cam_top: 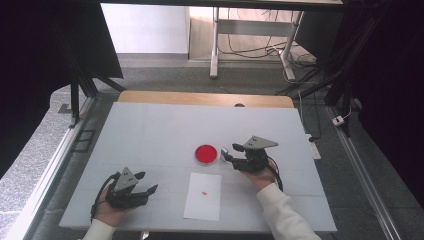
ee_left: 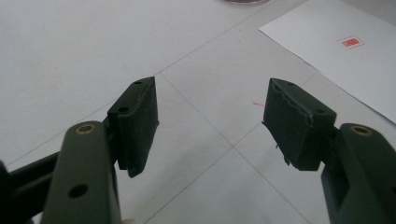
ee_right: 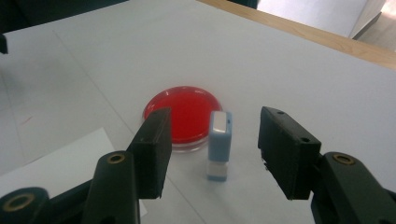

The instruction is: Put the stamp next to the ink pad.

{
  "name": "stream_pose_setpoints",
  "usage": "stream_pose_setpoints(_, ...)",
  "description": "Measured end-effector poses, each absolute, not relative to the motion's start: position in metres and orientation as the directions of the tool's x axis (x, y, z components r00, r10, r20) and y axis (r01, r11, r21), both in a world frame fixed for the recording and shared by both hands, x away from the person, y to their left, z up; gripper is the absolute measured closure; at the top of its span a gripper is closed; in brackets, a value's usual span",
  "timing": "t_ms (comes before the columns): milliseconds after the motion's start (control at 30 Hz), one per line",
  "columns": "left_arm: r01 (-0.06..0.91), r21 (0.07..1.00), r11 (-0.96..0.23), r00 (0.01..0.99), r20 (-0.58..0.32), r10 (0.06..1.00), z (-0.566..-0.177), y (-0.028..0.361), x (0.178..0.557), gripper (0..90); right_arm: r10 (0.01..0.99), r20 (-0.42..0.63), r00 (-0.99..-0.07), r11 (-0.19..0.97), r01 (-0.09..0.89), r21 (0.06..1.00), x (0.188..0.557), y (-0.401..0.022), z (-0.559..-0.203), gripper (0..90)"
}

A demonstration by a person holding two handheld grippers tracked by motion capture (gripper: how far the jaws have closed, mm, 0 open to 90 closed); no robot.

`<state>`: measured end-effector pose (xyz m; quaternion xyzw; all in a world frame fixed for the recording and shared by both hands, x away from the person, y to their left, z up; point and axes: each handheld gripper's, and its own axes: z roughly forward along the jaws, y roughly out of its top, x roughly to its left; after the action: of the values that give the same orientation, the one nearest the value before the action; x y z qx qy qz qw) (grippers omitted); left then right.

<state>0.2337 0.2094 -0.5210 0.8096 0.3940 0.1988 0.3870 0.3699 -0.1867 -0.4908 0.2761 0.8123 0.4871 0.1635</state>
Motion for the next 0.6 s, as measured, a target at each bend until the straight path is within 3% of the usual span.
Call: stream_pose_setpoints(600,0.486,0.784,-0.385,0.607,0.014,0.795,-0.521,0.21,0.232,35.3,0.624,-0.072,-0.778,0.413,0.25,0.876,0.33,-0.238,-0.49,43.2)
